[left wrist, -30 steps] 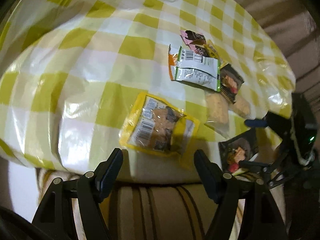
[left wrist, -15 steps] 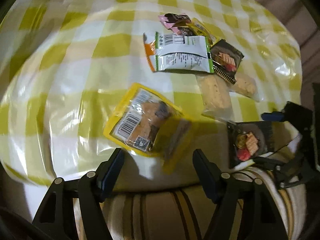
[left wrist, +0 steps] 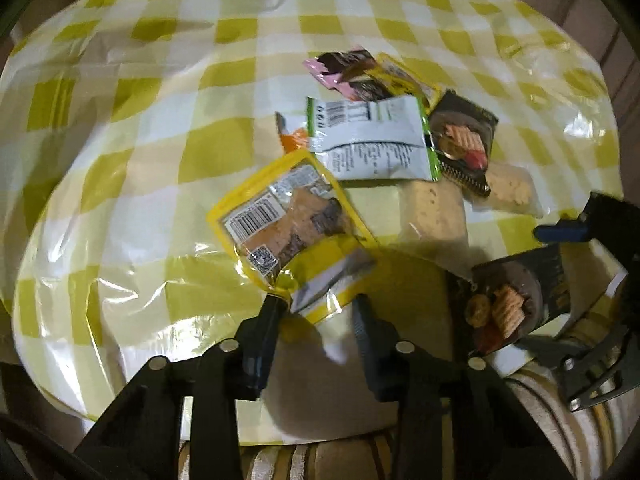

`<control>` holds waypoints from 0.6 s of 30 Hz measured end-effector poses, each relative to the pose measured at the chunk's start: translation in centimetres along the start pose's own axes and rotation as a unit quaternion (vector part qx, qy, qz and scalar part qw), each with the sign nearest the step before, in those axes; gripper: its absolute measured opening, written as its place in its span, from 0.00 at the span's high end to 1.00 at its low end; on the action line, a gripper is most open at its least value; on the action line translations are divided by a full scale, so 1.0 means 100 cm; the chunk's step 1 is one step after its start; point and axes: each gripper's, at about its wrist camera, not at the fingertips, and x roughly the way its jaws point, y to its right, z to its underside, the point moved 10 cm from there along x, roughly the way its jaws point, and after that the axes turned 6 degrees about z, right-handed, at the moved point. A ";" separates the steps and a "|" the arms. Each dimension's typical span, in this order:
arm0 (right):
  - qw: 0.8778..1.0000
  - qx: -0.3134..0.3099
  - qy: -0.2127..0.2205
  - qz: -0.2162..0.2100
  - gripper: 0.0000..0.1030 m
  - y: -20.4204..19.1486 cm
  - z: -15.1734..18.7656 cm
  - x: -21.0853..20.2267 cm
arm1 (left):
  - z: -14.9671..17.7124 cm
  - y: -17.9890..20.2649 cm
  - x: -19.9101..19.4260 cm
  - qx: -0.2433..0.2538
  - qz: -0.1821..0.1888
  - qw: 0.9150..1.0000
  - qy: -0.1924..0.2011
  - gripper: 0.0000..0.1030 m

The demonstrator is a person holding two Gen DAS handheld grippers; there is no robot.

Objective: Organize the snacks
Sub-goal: 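Grasp the yellow packet with the left tool while the right tool grasps the black cracker packet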

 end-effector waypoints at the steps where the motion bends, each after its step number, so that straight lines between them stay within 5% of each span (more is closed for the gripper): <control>1: 1.000 -0.002 -0.001 0.002 0.16 -0.003 0.002 -0.002 | 0.000 -0.001 -0.001 -0.008 0.011 1.000 0.001 0.65; 4: 1.000 -0.005 0.001 0.004 0.16 -0.008 0.003 -0.006 | 0.005 -0.011 -0.009 -0.041 0.036 0.999 0.005 0.63; 7: 1.000 -0.004 0.002 0.005 0.15 -0.005 0.003 -0.008 | 0.006 -0.027 -0.016 -0.103 0.068 0.992 0.018 0.37; 10: 1.000 -0.011 0.009 0.005 0.12 -0.003 -0.004 -0.009 | 0.000 -0.034 -0.015 -0.151 0.083 0.985 0.020 0.35; 18: 1.000 -0.019 0.006 0.000 0.10 -0.009 -0.033 0.004 | -0.018 -0.019 0.005 -0.139 0.004 0.990 0.018 0.35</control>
